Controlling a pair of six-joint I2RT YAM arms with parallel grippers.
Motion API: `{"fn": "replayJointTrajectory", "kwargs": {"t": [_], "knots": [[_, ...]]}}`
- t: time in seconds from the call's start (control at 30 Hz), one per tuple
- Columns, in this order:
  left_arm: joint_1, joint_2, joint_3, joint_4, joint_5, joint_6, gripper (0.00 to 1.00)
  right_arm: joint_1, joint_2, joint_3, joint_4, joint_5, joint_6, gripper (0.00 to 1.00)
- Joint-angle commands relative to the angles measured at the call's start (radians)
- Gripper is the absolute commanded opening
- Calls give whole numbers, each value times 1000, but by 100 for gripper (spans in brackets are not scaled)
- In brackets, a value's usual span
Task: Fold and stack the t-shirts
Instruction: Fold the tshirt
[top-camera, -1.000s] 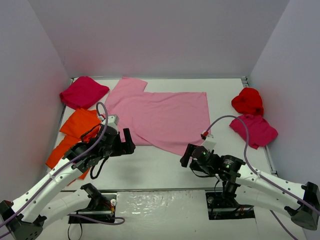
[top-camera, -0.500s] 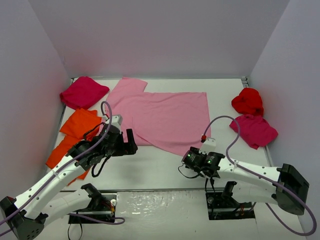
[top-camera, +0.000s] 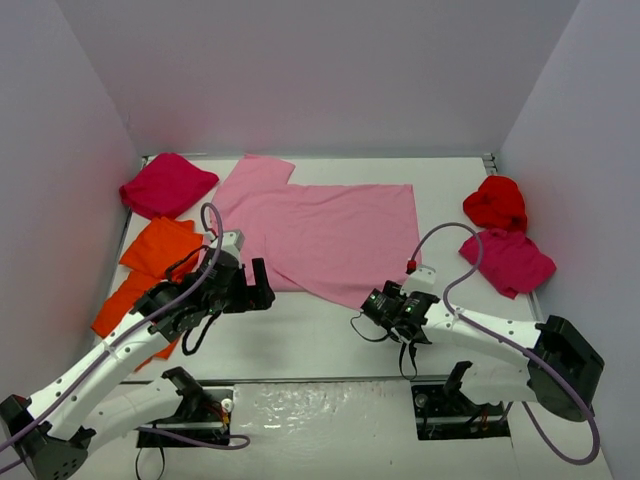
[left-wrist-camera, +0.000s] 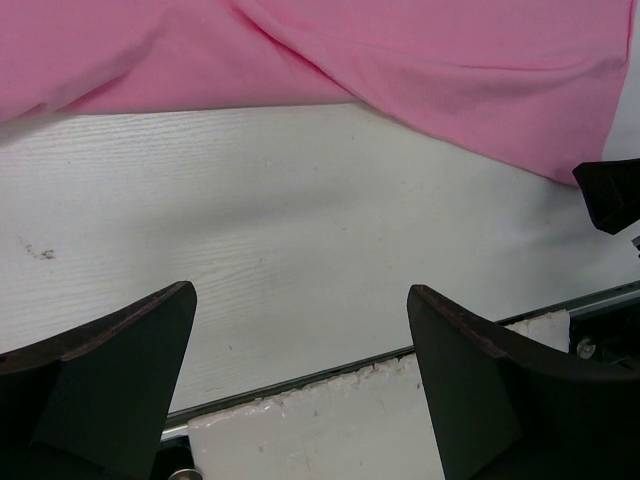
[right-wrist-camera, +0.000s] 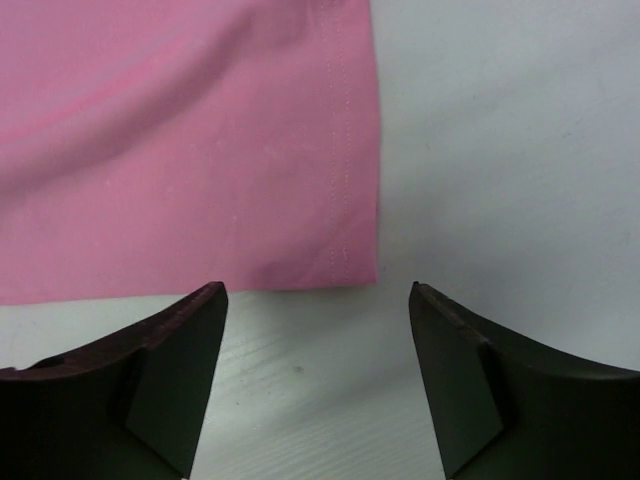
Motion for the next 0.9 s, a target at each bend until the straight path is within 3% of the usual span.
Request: {"fn": "replayJointTrajectory", "kwargs": {"t": [0.0, 0.2, 0.53, 0.7, 0.87], "knots": [[-6, -8, 51, 23, 13, 4, 84, -47, -30, 3, -13, 69, 22, 73], [-7, -27, 55, -4, 10, 9, 85, -121, 53, 45, -13, 5, -60, 72], [-6, -58, 35, 4, -11, -7, 85, -238, 245, 199, -89, -113, -308, 59], [-7, -62, 24, 20, -9, -15, 84, -283, 195, 185, -95, -192, -341, 55], [-6, -77, 21, 7, -19, -13, 85, -340, 41, 139, -118, -313, -323, 55]]}}
